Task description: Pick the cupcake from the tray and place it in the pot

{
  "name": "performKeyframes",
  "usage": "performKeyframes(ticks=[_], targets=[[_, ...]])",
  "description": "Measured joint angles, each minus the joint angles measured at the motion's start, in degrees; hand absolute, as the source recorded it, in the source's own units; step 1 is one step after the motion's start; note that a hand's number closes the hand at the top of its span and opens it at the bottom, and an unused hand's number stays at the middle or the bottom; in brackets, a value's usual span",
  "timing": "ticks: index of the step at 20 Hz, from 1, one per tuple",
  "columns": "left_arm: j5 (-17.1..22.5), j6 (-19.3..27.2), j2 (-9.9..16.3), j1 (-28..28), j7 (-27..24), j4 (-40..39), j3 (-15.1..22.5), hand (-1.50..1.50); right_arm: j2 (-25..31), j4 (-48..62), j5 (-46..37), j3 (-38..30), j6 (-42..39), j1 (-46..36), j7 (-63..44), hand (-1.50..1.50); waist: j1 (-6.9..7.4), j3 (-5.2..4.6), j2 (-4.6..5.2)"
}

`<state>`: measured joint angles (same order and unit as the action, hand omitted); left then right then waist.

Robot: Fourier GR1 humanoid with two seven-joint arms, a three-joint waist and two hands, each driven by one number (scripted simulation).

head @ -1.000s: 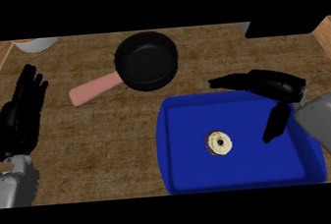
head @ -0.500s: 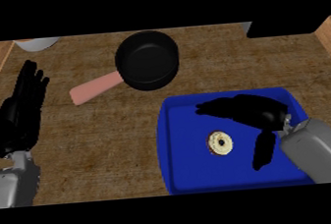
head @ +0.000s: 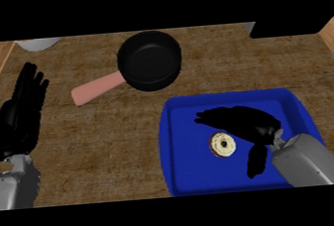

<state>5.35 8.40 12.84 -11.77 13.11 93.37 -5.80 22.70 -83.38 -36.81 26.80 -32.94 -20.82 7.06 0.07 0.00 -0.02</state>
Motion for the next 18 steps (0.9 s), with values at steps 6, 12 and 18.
performKeyframes(ticks=[6, 12, 18], targets=[[-0.12, -0.84, -0.26, 0.14, 1.13, 1.20, -0.61, 0.00, -2.37, 4.12, -4.69, -1.76, 1.16, 0.33, 3.97, -1.50, 0.06, -0.01, 0.02], [-0.57, -1.65, -0.67, -0.15, -0.36, -0.58, -1.43, 0.00, -5.45, 9.34, -10.54, -2.06, 4.74, 1.37, 6.52, -1.50, 0.09, 0.00, 0.05], [-1.15, -1.91, -1.27, 0.20, 0.53, 0.55, -1.40, 0.00, -7.32, 14.92, -14.34, -4.27, 5.88, -0.10, 9.32, 1.50, 0.14, 0.01, 0.04]])
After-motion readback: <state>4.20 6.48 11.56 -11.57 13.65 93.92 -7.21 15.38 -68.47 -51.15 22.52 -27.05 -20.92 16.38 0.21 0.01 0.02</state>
